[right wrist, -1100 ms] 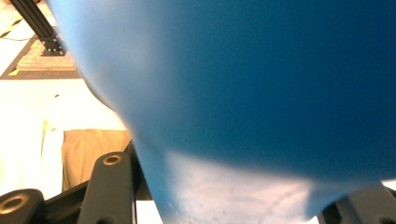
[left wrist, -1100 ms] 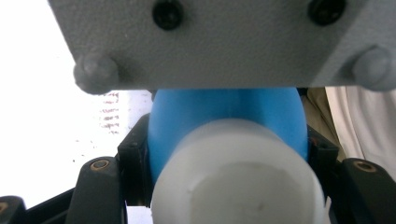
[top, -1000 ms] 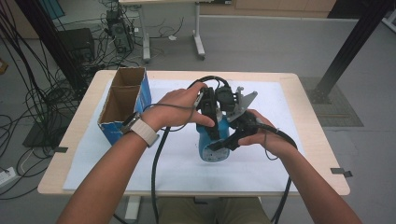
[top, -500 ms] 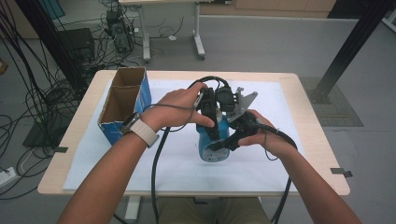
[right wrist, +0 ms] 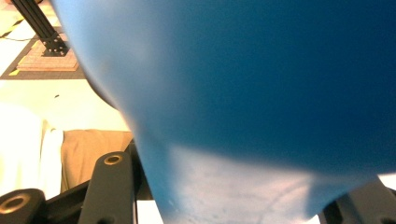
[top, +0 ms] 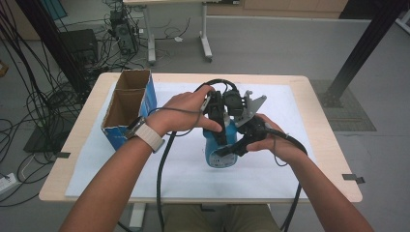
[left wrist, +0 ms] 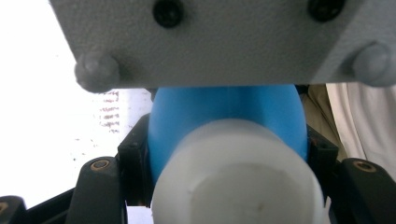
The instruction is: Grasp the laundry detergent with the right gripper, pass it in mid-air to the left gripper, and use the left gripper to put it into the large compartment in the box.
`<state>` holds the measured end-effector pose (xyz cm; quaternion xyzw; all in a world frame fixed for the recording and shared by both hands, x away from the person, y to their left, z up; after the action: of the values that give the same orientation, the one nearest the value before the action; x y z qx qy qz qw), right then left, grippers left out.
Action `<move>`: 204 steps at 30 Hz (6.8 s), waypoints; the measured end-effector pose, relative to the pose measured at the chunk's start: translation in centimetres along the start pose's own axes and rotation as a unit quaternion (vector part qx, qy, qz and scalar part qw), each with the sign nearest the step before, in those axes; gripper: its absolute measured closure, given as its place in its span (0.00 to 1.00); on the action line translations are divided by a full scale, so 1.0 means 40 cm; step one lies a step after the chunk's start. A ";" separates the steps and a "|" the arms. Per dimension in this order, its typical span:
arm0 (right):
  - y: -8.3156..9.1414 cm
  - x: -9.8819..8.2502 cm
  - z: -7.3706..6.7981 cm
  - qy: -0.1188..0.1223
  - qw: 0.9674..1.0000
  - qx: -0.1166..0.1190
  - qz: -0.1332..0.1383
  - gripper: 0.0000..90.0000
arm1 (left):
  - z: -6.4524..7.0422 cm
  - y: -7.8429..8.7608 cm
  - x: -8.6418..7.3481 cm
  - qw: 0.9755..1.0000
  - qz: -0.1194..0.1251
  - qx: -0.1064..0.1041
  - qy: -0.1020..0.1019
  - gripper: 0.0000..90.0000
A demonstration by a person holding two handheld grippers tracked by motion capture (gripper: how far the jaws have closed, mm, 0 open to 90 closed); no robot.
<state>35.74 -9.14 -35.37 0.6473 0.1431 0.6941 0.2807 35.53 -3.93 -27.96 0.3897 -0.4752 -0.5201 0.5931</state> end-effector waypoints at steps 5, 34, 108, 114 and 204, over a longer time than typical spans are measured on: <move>0.001 0.001 -0.001 0.000 1.000 0.000 0.001 0.48 | 0.002 0.000 0.001 1.000 0.000 0.001 0.000 0.41; 0.068 -0.073 0.027 -0.059 0.997 -0.015 -0.051 0.13 | -0.003 0.015 -0.031 0.999 -0.009 0.016 0.034 0.42; 0.303 -0.218 0.185 -0.052 0.957 -0.117 -0.262 0.14 | -0.059 0.329 -0.168 0.902 0.062 0.147 0.402 0.42; 0.303 -0.215 0.188 -0.050 0.956 -0.119 -0.262 0.14 | -0.067 0.357 -0.194 0.886 0.066 0.151 0.434 0.42; 0.308 -0.258 0.219 -0.081 0.950 -0.135 -0.268 0.14 | -0.189 0.408 -0.560 0.747 0.126 0.178 0.629 0.41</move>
<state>41.85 -26.39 -35.86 0.5953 0.1933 0.5510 0.5520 46.73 20.49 -17.73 0.6635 -0.1236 0.0158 0.7377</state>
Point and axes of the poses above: each handheld gripper's, and its own axes: y roughly backward along the jaws, x roughly out of its top, z roughly to its right, the point moved 7 cm from there along -y, roughly forward along the jaws, and after that the axes turned 15 degrees about -x, right-handed, at the moved point
